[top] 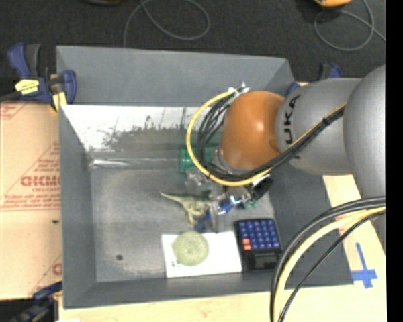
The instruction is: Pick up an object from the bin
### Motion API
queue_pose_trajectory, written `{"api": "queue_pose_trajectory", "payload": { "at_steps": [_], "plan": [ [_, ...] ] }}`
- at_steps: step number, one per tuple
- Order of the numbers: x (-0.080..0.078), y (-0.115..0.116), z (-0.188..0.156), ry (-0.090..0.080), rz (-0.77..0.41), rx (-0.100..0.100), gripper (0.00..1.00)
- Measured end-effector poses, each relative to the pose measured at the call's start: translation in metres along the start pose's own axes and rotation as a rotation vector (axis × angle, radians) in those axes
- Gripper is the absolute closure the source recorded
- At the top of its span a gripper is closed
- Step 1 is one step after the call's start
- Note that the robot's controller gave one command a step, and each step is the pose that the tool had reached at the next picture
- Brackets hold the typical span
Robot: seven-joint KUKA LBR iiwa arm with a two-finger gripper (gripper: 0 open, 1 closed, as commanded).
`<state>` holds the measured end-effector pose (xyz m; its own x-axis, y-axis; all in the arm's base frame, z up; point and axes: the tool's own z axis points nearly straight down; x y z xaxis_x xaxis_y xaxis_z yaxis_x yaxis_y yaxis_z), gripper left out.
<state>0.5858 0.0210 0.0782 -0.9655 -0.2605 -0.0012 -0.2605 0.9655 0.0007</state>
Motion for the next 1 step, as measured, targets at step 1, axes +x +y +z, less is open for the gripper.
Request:
{"api": "queue_pose_trajectory", "payload": {
  "at_steps": [1],
  "plan": [
    [0.0046,-0.0009,0.0090,-0.001,0.211,0.001,0.00]
  ]
}}
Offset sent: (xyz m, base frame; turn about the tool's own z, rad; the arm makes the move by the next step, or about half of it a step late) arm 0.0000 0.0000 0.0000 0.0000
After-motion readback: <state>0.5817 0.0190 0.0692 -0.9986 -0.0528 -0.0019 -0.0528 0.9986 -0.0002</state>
